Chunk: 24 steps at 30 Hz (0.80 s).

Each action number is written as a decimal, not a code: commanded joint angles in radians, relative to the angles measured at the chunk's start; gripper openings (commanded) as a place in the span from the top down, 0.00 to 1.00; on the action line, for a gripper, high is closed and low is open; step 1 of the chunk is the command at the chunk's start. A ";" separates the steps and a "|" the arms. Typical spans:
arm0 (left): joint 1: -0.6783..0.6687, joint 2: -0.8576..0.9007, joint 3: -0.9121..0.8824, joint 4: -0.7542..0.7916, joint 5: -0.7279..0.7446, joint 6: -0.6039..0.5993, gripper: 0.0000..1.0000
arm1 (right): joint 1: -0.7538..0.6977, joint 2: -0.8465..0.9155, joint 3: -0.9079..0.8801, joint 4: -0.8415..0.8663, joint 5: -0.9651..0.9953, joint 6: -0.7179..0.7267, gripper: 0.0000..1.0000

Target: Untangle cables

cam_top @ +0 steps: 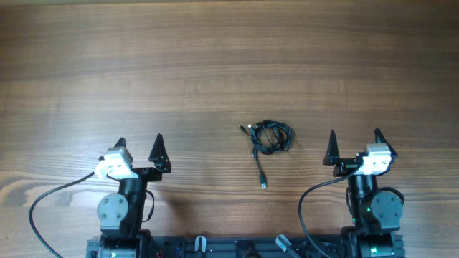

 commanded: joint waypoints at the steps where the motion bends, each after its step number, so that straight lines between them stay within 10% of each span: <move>1: 0.000 0.000 -0.003 -0.005 0.001 0.006 0.00 | -0.005 -0.013 -0.002 0.003 0.013 -0.018 0.00; 16: 0.000 0.039 0.064 0.039 0.114 0.006 0.00 | -0.005 -0.013 -0.002 0.003 0.013 -0.018 0.00; 24: 0.000 0.579 0.443 -0.087 0.223 0.044 0.00 | -0.005 -0.013 -0.002 0.003 0.013 -0.018 0.00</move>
